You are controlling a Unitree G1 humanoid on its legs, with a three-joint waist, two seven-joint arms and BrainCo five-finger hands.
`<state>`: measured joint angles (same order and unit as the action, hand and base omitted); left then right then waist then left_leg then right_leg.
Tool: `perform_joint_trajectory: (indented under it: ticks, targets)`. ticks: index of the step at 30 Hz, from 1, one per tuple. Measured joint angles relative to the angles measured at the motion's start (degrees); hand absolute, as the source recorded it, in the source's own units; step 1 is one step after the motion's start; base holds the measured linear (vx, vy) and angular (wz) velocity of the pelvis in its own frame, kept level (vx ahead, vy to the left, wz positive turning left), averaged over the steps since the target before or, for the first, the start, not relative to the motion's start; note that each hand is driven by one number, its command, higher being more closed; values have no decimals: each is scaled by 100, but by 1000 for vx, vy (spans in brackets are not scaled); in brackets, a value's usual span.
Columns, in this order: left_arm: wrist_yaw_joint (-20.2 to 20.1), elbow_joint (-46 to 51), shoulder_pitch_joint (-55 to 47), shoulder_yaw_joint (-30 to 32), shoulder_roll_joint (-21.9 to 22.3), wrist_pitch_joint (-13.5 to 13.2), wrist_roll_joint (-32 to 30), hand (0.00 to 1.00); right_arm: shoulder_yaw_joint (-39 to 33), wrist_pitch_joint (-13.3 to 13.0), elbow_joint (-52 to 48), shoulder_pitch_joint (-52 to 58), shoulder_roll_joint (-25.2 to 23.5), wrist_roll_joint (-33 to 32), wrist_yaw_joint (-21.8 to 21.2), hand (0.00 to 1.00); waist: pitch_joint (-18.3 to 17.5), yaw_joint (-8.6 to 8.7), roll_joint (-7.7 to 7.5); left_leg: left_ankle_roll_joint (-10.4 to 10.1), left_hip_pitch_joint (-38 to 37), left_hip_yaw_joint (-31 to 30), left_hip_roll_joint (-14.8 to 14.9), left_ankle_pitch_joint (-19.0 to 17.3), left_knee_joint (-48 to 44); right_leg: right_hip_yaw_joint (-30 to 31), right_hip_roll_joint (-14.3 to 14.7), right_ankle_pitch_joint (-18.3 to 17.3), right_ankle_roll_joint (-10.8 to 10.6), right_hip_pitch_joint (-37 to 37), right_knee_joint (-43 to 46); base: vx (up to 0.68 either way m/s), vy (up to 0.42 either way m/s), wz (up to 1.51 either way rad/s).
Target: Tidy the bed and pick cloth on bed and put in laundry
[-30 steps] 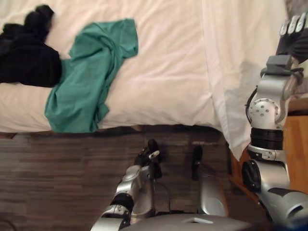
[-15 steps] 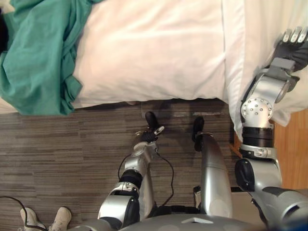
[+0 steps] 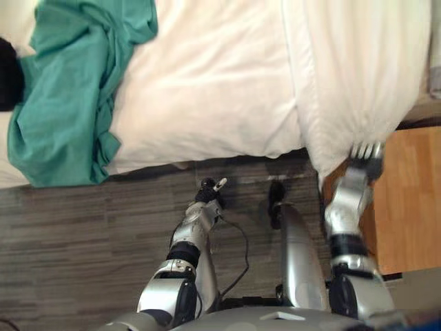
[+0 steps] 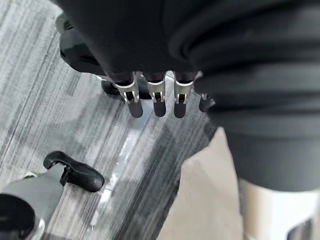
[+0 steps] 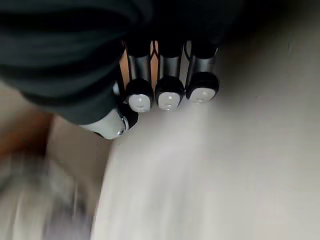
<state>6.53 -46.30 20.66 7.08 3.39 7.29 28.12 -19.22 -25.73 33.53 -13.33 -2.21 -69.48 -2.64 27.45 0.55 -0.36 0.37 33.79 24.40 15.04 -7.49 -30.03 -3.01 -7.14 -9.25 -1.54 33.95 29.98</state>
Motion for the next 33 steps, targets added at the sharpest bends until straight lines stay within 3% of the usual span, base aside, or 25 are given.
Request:
perform_joint_trajectory:
  ticks: [2, 3, 5, 8, 10, 13, 15, 17, 23, 33]
  targets:
    - [-10, -2, -123, 1, -8, -9, 1, 0, -2, 179, 37, 462, -41, 123, -133, 100, -8, 53, 14, -16, -305, 100, -13, -10, 144, 65, 8, 77, -27, -271, -184, 79, 23, -27]
    - [-32, -15, -190, -9, -4, -16, 1, 0, -21, 241, 14, 671, -18, 351, -208, 0, -21, 87, 14, -18, -558, 164, -14, -10, 238, 73, 10, 112, -36, -524, -316, 80, 32, -16]
    - [-127, -69, -362, -31, -15, -61, 1, 0, -16, 413, 23, 1024, 23, 1070, -201, 0, -306, 94, -10, -42, -812, 181, -57, 2, 426, 56, 13, 134, -49, -796, -547, 79, 17, -3]
    - [-263, -247, -775, -32, -34, -73, -10, 0, 165, 643, 425, 1480, -1, 2719, -330, 0, -912, 70, -92, -118, -1449, 237, -219, 123, 1063, -79, -15, 272, -82, -1534, -1218, 164, 7, 12]
    - [-448, -287, -1255, -36, -50, -91, -72, 0, 364, 685, 918, 1954, -82, 4102, -380, 0, -1531, 21, -188, -206, -1984, 295, -460, 355, 1750, -208, -112, 312, -113, -2037, -1661, 245, -3, 23]
    - [-650, -546, -1650, -36, -164, -196, -283, 0, 690, 798, 1505, 2328, -141, 5188, -388, 0, -2009, 14, -204, -212, -2682, 219, -794, 699, 2666, -396, -222, 339, -150, -2643, -2093, 212, -2, 26]
    - [-688, -722, -1826, -32, -219, -278, -374, 0, 763, 804, 1578, 2344, -110, 5665, -326, 0, -2148, 11, -179, -231, -3035, 168, -928, 894, 3106, -500, -250, 355, -178, -2924, -2263, 166, 12, 24]
    - [-820, -912, -2046, -31, -279, -398, -629, 0, 956, 859, 1780, 2343, -2, 6547, -256, 0, -2267, 2, -176, -257, -3491, 44, -1042, 1076, 3579, -706, -255, 342, -211, -3350, -2429, 169, 25, 33]
    - [-912, -959, -2393, -12, -324, -702, -979, 0, 1388, 1172, 2037, 2304, 150, 7086, -392, 0, -2410, -34, -190, -263, -3777, -230, -1119, 1085, 3606, -1062, -309, 292, -282, -3891, -2560, 55, 16, 29]
    - [-896, -1090, -2500, 229, -223, -1240, -1437, 0, 1479, 1531, 2264, 2195, 251, 7070, -446, 0, -2452, -30, -136, -242, -3876, -758, -1222, 1096, 3612, -1605, -343, 35, -311, -4290, -2594, -53, -7, 26]
